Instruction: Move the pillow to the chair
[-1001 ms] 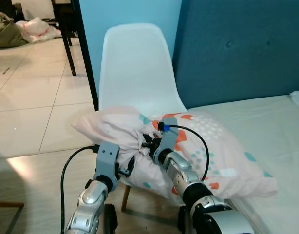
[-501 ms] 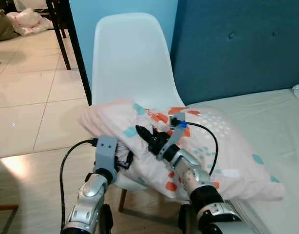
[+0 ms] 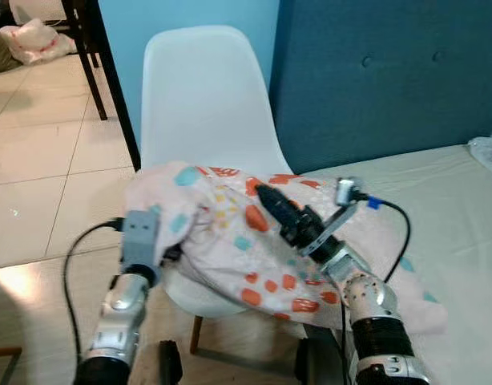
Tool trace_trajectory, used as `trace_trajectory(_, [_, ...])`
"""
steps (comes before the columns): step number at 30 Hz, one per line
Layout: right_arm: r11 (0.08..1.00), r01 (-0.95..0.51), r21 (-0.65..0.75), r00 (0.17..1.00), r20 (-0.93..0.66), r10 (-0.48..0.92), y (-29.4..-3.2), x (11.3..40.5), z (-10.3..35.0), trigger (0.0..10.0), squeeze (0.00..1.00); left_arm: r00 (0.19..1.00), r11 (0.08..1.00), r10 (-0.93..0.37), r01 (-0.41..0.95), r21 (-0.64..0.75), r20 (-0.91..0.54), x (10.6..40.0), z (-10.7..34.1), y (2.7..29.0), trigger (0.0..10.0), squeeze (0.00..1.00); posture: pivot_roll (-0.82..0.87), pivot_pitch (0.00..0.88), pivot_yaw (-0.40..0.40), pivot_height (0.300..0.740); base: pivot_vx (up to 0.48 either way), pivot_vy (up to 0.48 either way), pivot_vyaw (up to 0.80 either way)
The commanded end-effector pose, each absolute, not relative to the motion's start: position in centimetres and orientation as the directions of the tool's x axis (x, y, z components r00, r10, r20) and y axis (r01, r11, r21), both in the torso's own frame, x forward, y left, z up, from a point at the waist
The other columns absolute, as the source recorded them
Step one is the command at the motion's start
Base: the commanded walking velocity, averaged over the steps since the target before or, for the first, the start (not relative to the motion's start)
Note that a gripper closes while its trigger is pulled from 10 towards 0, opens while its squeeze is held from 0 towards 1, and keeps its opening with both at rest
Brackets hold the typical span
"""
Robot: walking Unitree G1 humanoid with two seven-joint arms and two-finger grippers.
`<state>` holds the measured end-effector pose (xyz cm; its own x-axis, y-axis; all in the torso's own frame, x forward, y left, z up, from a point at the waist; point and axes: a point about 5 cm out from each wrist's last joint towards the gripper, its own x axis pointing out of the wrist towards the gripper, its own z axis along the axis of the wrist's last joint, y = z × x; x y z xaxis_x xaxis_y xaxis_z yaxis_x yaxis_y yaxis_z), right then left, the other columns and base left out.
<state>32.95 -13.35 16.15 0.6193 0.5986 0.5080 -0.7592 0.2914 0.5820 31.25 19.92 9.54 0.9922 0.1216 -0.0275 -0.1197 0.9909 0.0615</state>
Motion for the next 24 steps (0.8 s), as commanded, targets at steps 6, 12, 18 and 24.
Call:
trace_trajectory(6, [0.292,-0.694,0.658,0.693,0.501,0.518,-14.4,32.9,15.7,10.0,1.0,0.942,0.93,0.334,-0.329,0.162,-0.002,31.5,10.9,24.4,10.0,0.0,0.04,0.005,-0.022,0.533,0.0,0.0,0.0])
trace_trajectory(12, [0.508,-0.507,0.697,0.853,0.318,0.414,-16.5,33.7,13.4,10.0,1.0,0.867,0.833,0.493,-0.494,0.248,0.072,31.0,12.6,27.4,10.0,0.0,0.04,0.0,-0.012,0.533,0.0,0.0,0.0])
trace_trajectory(18, [0.807,-0.137,0.574,0.985,-0.009,0.174,-20.1,34.4,10.6,10.0,1.0,0.823,0.78,0.561,-0.563,0.274,0.093,30.4,12.5,28.7,10.0,0.0,0.03,0.0,-0.014,0.533,0.0,0.0,0.0])
trace_trajectory(24, [0.868,0.084,0.489,0.987,-0.158,-0.007,-23.0,33.6,9.1,10.0,1.0,0.818,0.778,0.571,-0.566,0.273,0.072,30.0,11.6,28.8,10.0,0.0,0.03,0.0,-0.012,0.533,0.0,0.0,0.0])
